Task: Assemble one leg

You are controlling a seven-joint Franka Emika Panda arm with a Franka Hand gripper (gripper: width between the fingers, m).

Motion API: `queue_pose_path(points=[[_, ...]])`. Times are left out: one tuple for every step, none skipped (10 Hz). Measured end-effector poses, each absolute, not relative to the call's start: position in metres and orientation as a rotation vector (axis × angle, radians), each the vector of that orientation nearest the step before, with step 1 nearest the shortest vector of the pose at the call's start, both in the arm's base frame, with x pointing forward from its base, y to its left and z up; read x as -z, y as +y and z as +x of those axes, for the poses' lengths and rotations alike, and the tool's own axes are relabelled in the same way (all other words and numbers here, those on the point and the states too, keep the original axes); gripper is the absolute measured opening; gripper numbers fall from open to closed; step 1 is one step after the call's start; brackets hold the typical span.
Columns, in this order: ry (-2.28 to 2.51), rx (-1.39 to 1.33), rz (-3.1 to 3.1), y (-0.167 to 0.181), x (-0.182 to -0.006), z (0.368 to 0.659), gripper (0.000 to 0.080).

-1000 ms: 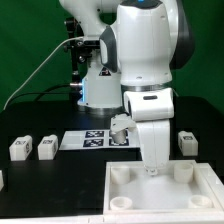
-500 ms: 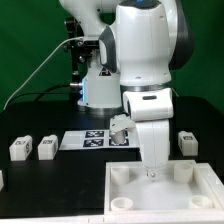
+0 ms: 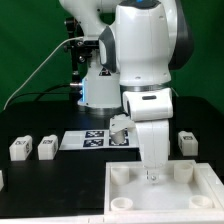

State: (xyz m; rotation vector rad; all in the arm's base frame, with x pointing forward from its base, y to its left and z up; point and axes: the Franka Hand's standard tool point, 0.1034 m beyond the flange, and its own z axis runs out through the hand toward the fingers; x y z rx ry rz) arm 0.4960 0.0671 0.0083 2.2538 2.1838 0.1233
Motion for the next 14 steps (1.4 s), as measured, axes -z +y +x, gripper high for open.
queue_pose_path(points=[[2.183,-0.123,2.254,0.067,-0.008,0.496,0.0648],[2.183,-0.123,2.255,0.067,-0.008,0.496,0.0649],[2.182,-0.123,2.255,0.067,-0.008,0.496,0.0649],[2.18,-0.125,2.255,0.066,-0.009,0.497,0.0649],[2.111,-0.114,2.323,0.065,-0.017,0.495,0.0649],[2.03,-0.101,2.397,0.071,-0.029,0.493,0.0649],[1.996,-0.116,2.419,0.082,-0.039,0.492,0.0649],[1.863,-0.12,2.531,0.095,-0.047,0.491,0.0649],[1.644,-0.133,2.692,0.108,-0.053,0.489,0.0649],[1.458,-0.139,2.812,0.121,-0.055,0.486,0.0649],[1.292,-0.142,2.904,0.134,-0.056,0.482,0.0649],[1.028,-0.135,3.031,0.144,-0.056,0.479,0.0649],[0.807,-0.131,3.114,0.154,-0.058,0.477,0.0649],[0.677,-0.128,3.151,0.161,-0.059,0.477,0.0649]])
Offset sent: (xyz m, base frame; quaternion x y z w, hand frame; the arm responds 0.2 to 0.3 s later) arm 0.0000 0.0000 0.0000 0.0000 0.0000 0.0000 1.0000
